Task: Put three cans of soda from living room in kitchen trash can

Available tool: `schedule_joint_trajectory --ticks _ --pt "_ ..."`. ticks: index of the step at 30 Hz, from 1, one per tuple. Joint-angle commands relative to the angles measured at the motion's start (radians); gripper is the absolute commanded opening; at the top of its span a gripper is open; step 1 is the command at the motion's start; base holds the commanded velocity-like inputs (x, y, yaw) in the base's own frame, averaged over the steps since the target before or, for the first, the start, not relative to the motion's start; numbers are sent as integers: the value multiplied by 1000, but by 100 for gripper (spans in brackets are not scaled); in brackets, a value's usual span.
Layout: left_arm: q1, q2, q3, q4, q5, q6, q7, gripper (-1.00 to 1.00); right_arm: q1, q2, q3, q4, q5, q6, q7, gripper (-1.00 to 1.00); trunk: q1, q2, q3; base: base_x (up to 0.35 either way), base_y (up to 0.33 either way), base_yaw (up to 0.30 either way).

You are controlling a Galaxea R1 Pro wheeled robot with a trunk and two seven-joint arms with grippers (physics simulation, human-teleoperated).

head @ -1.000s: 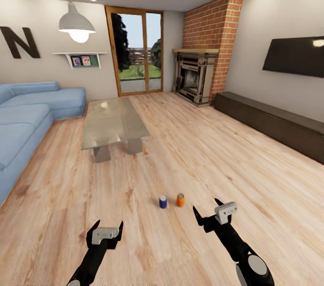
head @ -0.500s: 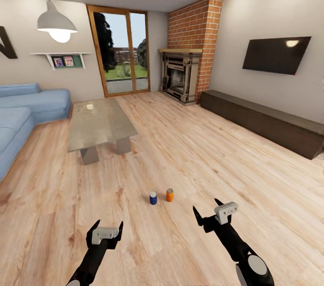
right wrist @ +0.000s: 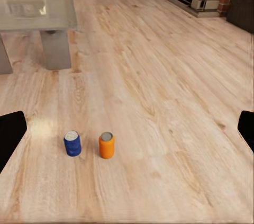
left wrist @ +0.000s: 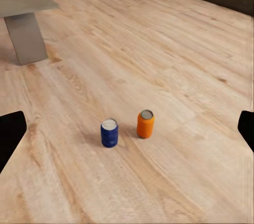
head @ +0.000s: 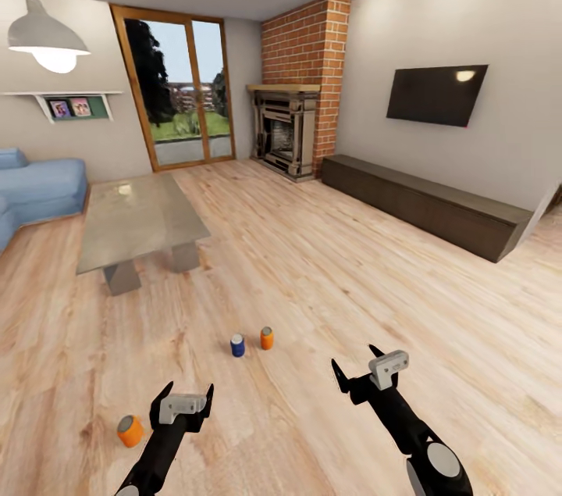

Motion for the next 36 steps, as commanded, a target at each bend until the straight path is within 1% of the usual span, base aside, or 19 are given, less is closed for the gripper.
schedule_joint_trajectory --ticks 1,16,27,36 --pt "0 0 0 0 0 0 0 100 0 0 0 0 0 0 0 100 0 0 0 0 -271 -178" --pt "0 0 0 0 0 0 0 100 0 0 2 0 0 0 0 100 0 0 0 0 -270 -174" --pt "1 0 0 0 0 -1 0 100 0 0 2 3 1 0 0 100 0 0 0 -10 -45 -167" --pt "1 0 0 0 0 -1 0 100 0 0 2 3 1 0 0 100 0 0 0 -146 -3 -160"
